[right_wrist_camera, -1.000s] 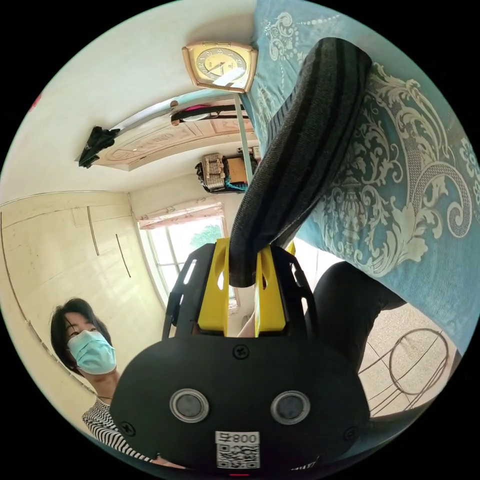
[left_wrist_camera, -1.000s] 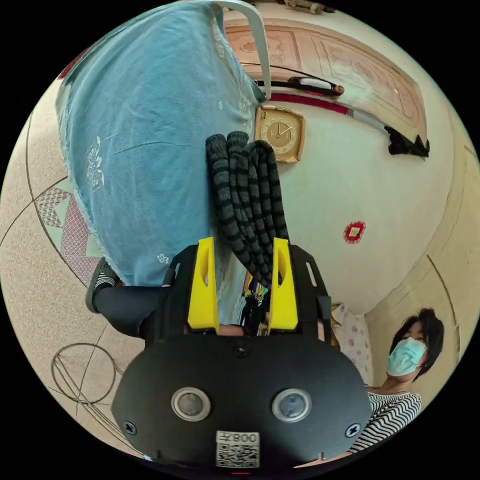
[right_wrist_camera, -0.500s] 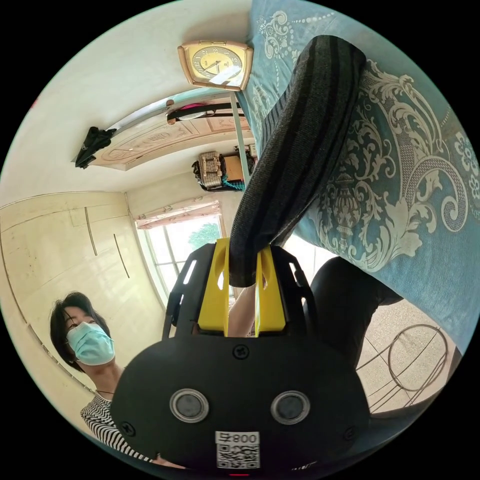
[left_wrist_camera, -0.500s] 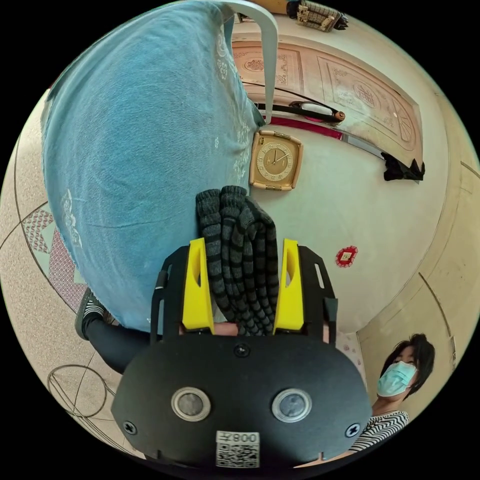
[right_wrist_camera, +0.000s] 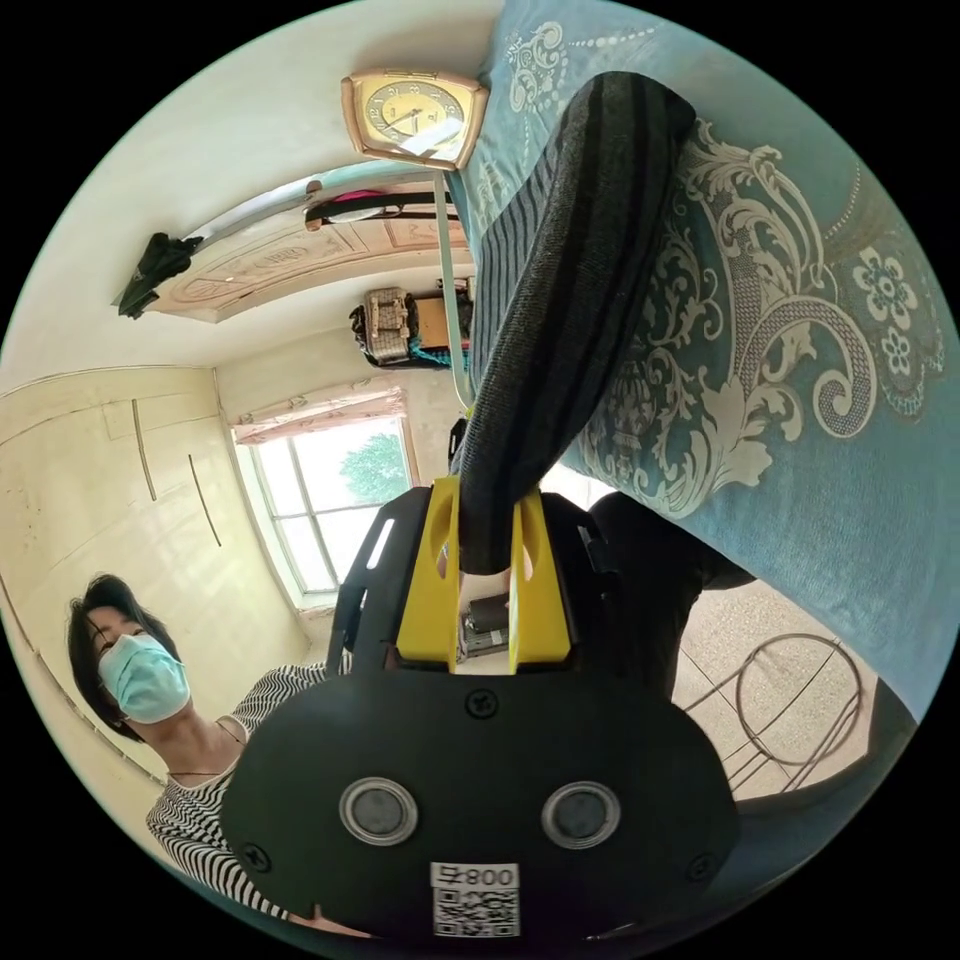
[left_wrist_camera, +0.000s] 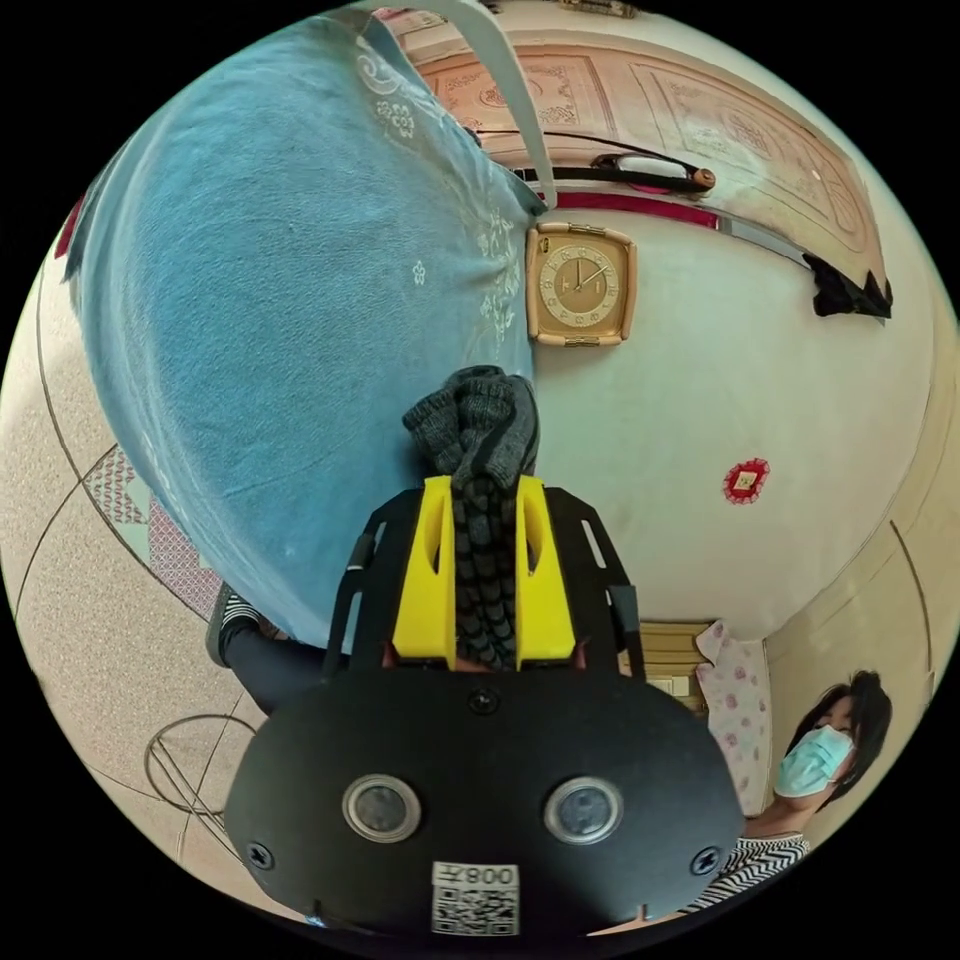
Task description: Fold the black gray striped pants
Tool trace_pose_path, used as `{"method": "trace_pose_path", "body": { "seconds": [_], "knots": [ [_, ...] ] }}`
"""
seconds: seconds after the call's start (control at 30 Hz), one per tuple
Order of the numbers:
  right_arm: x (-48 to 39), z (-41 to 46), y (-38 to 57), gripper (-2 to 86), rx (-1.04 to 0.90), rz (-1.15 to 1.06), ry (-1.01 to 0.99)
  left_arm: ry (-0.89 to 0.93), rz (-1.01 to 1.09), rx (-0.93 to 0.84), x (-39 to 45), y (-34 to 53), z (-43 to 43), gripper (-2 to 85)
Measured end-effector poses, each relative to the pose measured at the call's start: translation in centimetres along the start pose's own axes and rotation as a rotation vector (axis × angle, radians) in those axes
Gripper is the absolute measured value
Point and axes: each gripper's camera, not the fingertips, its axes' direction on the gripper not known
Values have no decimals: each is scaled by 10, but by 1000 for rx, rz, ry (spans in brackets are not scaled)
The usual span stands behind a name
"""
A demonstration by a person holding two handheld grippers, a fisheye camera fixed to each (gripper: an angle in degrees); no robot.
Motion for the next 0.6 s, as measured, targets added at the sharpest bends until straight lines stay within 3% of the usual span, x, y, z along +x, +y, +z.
{"method": "trace_pose_path", "body": {
  "seconds": [0.33,0.6],
  "knots": [
    [-9,-34,46,71,36,-91,-12,23,51,-8,42,50,-35,86],
    [35,-51,129,72,85,-31,-66,14,13,-36,52,111,-72,85]
  ]
}}
